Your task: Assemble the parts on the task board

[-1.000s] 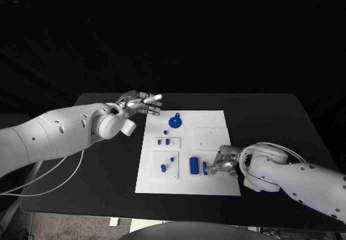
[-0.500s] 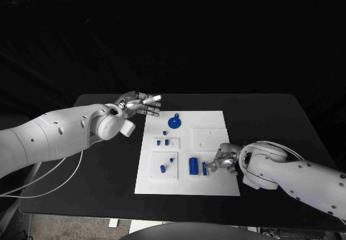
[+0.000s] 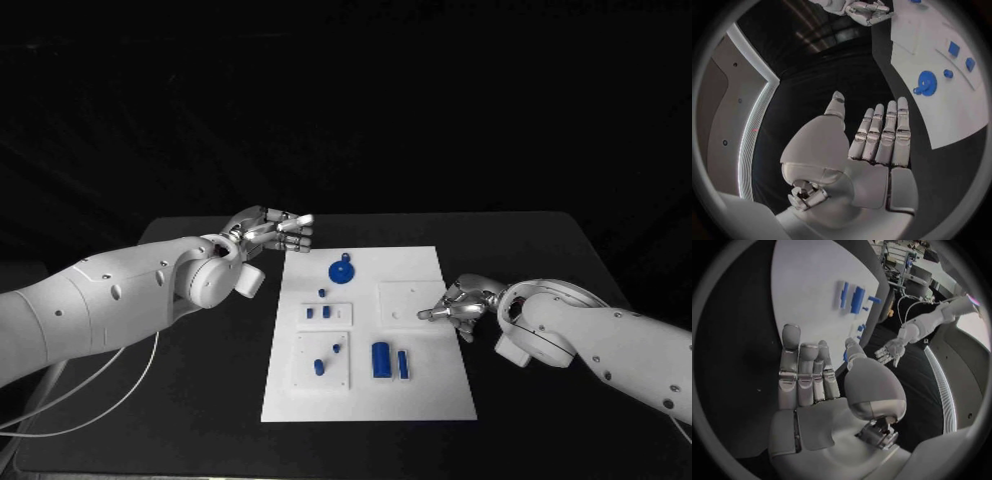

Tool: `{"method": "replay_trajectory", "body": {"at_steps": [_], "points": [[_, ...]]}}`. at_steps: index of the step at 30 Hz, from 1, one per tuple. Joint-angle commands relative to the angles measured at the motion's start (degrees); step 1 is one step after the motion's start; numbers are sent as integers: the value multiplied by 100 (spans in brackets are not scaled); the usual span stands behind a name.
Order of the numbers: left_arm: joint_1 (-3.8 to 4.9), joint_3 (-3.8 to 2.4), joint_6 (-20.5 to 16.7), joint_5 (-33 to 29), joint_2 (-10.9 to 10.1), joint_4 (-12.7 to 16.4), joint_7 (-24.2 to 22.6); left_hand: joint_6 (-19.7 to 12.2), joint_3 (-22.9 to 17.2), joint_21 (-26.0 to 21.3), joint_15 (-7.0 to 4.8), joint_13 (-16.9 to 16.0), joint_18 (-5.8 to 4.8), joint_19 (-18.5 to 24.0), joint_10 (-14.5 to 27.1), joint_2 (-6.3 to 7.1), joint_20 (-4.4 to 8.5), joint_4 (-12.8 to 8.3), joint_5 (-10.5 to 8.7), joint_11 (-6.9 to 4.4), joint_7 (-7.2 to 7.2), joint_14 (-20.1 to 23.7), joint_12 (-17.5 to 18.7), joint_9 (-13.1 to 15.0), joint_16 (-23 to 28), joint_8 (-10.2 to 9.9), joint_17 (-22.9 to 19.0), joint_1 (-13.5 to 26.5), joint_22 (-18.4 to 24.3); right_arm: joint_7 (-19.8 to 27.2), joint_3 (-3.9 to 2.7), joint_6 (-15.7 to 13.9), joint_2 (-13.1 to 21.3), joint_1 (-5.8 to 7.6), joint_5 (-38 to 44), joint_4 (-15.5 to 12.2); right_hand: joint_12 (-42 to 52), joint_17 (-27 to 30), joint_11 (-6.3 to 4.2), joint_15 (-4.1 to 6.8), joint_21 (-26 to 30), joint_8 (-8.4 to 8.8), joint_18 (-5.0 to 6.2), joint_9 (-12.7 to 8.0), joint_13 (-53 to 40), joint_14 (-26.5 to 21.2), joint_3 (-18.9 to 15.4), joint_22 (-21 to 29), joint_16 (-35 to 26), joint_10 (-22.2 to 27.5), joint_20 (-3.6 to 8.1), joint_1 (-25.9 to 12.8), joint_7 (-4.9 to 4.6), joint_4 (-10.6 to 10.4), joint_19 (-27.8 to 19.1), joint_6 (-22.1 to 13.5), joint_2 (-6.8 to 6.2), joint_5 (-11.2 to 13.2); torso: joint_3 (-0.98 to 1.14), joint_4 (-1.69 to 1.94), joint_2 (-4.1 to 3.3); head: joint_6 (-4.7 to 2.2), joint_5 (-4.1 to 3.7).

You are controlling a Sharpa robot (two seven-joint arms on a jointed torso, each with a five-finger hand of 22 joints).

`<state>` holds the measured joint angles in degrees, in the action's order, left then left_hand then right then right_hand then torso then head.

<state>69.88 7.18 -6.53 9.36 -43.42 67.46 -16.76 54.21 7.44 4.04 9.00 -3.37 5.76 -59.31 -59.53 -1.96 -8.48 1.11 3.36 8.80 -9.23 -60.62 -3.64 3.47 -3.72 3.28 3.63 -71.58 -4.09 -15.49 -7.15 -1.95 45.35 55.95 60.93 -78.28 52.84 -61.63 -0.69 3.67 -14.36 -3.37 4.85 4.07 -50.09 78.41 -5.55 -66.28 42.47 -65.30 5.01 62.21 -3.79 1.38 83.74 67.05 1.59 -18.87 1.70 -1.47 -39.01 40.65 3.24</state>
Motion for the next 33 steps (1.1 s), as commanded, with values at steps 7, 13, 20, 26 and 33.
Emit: {"method": "replay_trajectory", "body": {"at_steps": [7, 13, 20, 26, 33], "points": [[10, -7, -309, -468, 176, -390, -573, 279, 121, 13, -68, 2, -40, -66, -160, -187, 50, -176, 79, -55, 64, -141, 17, 15, 22, 38, 2, -104, -2, 2197, -110, -258, -531, 357, -3052, 1482, -2351, 2333, 327, -424, 1045, -28, -9, -29, 2530, -875, 787, 2519, -2093, 286, -453, 641, -271, 1026, -1208, -500, 482, 329, -65, -79, 157, -560, -121], [68, -11, -267, -652, 390, -779, -606, 228, 145, 9, -92, 4, -42, -52, -53, -207, 37, -206, 94, -68, 93, -38, 20, 14, 23, 37, -2, -149, 0, 2697, -349, -78, -1011, 429, -3974, 2427, -4410, 4420, 657, -868, 1093, -11, 47, -45, 4668, -1253, 1788, 4829, -3549, 36, -972, 241, -374, 1465, -2124, -722, 498, 530, -48, -85, 229, -744, -109], [94, -20, -145, -842, 684, -1280, -578, -617, 144, -17, -45, 11, 85, 203, 589, -110, -158, -183, 91, -138, 211, 451, 25, -27, 30, -1, -14, -95, 16, 3127, -579, 145, -1408, 445, -4202, 3114, -4947, 5819, 816, -1033, 1064, -14, 161, -55, 4680, -1478, 2110, 5956, -3897, 372, -1323, 111, -354, 1383, -2600, -903, 418, 766, -5, -67, 300, -911, -80], [99, -27, -198, -971, 813, -1466, -596, -1405, 62, -21, -103, 35, 555, 427, 1260, -29, -585, -146, 94, -269, 360, 1089, 54, -64, 58, -44, -46, -8, 20, 3340, -639, 4, -1513, 446, -4150, 3325, -4956, 5822, 845, -1083, 1021, -6, 597, -70, 4682, -1831, 1146, 6246, -3907, 674, -1841, 380, -303, 1136, -3183, -1447, 474, 867, 16, -52, 320, -969, -42], [49, -46, -351, -784, 769, -1329, -513, -5421, -744, -404, -900, 337, -576, 5931, 5953, 196, 848, -111, -336, -880, 923, 6062, 364, -347, 372, -328, -363, 2822, 409, 3042, -596, -171, -1464, 445, -4061, 3177, -5284, 6163, 69, -367, 1436, 337, -485, -407, 5009, -7841, 555, 6628, -4247, 6530, -501, -2198, 379, -138, -8374, -6705, -159, 1887, -24, -30, 374, -906, -94]]}}
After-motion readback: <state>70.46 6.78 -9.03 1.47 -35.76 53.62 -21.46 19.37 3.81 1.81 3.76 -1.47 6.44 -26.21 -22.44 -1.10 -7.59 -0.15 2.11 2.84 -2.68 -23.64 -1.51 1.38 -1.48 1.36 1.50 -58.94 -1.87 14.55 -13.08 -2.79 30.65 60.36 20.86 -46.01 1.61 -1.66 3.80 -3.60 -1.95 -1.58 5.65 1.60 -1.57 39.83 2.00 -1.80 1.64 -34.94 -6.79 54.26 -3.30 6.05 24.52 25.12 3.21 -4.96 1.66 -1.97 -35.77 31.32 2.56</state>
